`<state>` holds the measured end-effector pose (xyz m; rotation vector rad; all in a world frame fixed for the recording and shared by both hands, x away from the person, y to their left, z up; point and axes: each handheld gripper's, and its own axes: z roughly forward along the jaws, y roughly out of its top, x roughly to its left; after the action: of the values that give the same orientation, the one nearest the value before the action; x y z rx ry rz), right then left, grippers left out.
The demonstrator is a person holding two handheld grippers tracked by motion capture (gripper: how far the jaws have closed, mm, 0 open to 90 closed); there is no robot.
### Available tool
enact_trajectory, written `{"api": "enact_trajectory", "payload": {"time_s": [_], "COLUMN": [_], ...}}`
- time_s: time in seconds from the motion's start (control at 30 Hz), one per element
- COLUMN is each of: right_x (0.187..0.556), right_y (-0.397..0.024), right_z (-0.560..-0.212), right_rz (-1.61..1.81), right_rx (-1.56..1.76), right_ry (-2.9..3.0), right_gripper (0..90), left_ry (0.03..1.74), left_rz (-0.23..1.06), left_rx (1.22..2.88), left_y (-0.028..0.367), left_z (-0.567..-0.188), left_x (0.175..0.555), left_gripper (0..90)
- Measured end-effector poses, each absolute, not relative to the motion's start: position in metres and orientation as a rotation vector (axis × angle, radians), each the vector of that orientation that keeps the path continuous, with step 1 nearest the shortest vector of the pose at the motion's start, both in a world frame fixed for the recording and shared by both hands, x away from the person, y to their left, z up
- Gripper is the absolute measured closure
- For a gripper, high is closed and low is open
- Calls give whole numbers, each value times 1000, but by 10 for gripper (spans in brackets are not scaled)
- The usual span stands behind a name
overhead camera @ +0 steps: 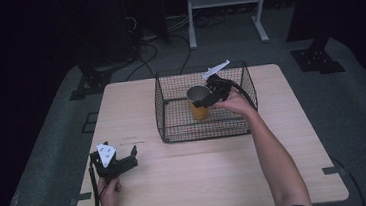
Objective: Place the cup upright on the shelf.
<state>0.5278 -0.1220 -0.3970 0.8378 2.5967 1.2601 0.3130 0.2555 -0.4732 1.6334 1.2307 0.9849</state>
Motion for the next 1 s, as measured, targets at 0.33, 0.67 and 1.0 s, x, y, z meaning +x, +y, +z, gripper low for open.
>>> {"api": "enact_trajectory", "payload": {"time_s": [0.33,0.67,1.0], "right_x": [523,513,496], "right_y": [-128,-134,-145], "right_z": [-382,-364,-348], "right_rz": [1350,1419,1477], "right_rx": [836,822,786], "right_ry": [2544,2506,2482], "right_gripper": [23,23,23], "left_ry": [1229,1231,1225], "left_rz": [988,993,995], "left_rx": [1636,1638,1645], "left_y": [255,254,254], "left_z": [-473,-473,-473], "left_x": [313,313,313], "left_gripper": [0,0,0]}}
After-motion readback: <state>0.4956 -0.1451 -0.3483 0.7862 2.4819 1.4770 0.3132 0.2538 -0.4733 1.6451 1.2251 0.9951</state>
